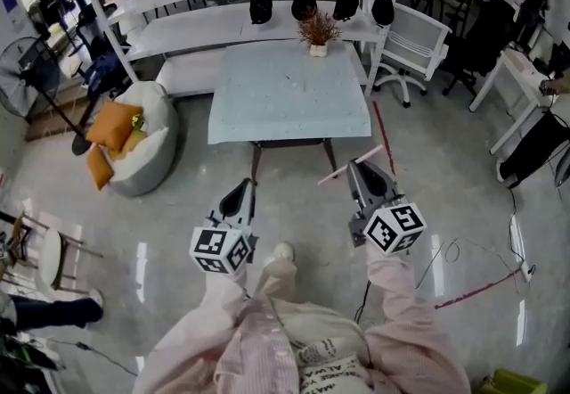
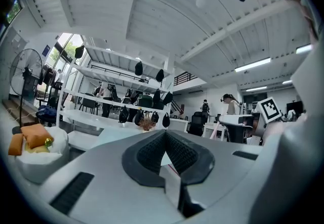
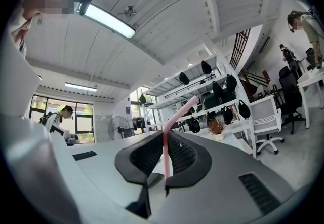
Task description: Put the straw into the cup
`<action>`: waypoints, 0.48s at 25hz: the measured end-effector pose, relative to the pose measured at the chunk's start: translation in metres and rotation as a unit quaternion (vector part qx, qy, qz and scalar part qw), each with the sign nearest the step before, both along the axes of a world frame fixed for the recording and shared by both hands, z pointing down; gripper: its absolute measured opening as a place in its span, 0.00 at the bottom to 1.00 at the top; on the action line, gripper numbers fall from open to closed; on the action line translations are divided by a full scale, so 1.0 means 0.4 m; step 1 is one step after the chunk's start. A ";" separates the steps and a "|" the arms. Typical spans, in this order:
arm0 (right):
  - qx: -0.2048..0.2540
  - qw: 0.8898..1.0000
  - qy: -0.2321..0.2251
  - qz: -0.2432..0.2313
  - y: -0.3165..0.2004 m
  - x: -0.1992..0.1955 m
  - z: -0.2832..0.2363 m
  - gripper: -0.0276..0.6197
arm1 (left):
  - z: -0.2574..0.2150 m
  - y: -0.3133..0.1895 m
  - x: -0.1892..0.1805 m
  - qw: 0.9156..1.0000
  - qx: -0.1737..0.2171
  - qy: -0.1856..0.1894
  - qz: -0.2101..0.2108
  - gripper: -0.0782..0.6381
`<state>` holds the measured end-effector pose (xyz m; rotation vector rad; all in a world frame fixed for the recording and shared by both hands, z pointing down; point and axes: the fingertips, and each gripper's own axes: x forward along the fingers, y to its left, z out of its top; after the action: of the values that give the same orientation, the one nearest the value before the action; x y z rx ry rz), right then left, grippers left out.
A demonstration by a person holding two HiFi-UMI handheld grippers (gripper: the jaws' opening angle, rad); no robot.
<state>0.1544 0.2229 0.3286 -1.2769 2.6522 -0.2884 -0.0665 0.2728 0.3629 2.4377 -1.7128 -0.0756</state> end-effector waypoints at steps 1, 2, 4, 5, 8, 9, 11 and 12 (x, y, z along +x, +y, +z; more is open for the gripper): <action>-0.002 1.000 0.000 0.001 -0.022 -0.002 0.007 0.08 | 0.007 -0.024 -0.003 1.000 -0.002 0.001 0.001 0.11; -0.005 1.000 -0.001 0.002 -0.045 -0.005 0.014 0.08 | 0.012 -0.048 -0.006 1.000 -0.004 0.003 0.002 0.11; -0.011 1.000 -0.003 0.007 -0.095 -0.012 0.025 0.08 | 0.022 -0.097 -0.014 1.000 -0.010 0.004 0.006 0.11; -0.014 1.000 -0.005 0.009 -0.123 -0.018 0.029 0.08 | 0.026 -0.123 -0.021 1.000 -0.013 0.004 0.008 0.11; -0.025 1.000 -0.006 0.015 -0.209 -0.045 0.044 0.08 | 0.041 -0.210 -0.053 1.000 -0.023 0.006 0.009 0.11; -0.030 0.999 -0.005 0.017 -0.238 -0.054 0.050 0.08 | 0.049 -0.239 -0.063 1.000 -0.028 0.008 0.009 0.11; -0.038 0.999 -0.005 0.022 -0.294 -0.070 0.062 0.08 | 0.061 -0.302 -0.085 0.999 -0.035 0.011 0.011 0.11; -0.041 0.999 -0.005 0.025 -0.323 -0.078 0.065 0.08 | 0.065 -0.334 -0.095 0.999 -0.038 0.012 0.012 0.11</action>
<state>0.1231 0.0937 0.3546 -1.3598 2.6215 -0.3995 -0.1047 0.1393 0.3889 2.3924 -1.6441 -0.0368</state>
